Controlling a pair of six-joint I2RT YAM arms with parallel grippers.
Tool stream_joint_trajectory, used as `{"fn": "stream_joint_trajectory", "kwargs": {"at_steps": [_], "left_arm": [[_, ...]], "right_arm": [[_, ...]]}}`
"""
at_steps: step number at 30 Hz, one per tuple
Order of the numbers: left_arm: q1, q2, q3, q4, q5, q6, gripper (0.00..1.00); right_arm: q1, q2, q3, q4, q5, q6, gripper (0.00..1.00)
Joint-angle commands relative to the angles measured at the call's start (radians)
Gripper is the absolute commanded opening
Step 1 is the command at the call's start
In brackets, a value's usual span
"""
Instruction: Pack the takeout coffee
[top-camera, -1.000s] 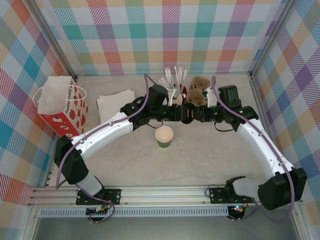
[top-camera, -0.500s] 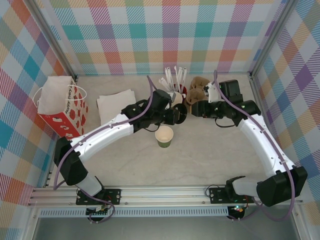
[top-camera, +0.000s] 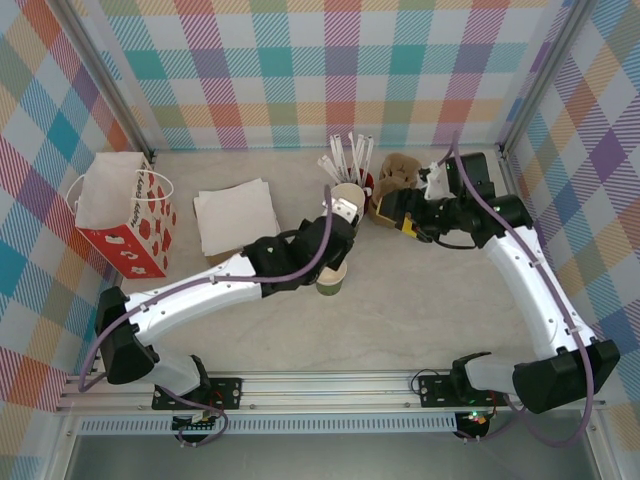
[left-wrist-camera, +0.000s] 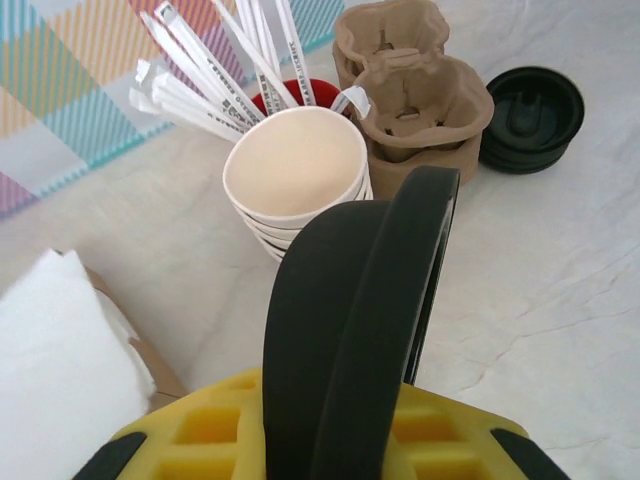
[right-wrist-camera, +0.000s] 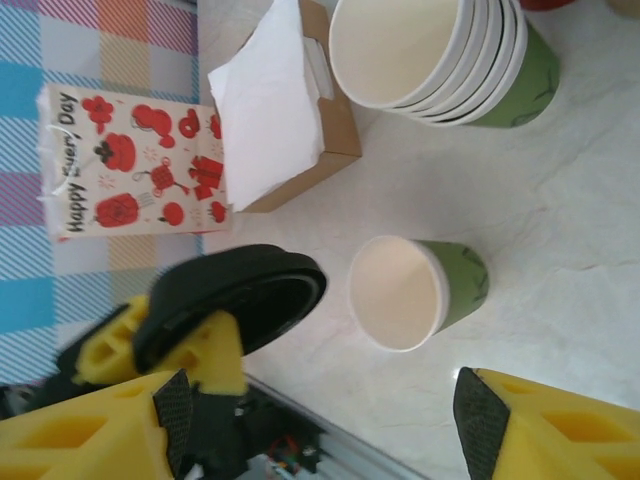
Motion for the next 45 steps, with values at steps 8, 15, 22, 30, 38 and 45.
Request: {"fn": "stream_joint_trajectory", "kwargs": {"at_steps": [8, 15, 22, 30, 38, 45], "left_arm": [[-0.076, 0.036, -0.041, 0.169, -0.178, 0.269, 0.08], [-0.090, 0.056, -0.035, 0.188, -0.172, 0.279, 0.08], [-0.090, 0.059, -0.030, 0.197, -0.158, 0.279, 0.08], [-0.091, 0.065, -0.019, 0.208, -0.157, 0.277, 0.08], [-0.095, 0.058, -0.001, 0.174, -0.141, 0.244, 0.19], [-0.094, 0.025, 0.011, 0.114, -0.099, 0.169, 0.42]], "right_arm": [[-0.023, -0.008, -0.021, 0.027, -0.133, 0.461, 0.72], [-0.007, 0.048, -0.022, 0.095, -0.163, 0.576, 0.71], [0.034, 0.102, -0.032, 0.133, -0.180, 0.632, 0.60], [0.069, 0.138, -0.038, 0.150, -0.185, 0.662, 0.40], [0.072, 0.127, -0.076, 0.170, -0.189, 0.685, 0.15], [0.072, 0.114, -0.111, 0.190, -0.183, 0.652, 0.08]]}}
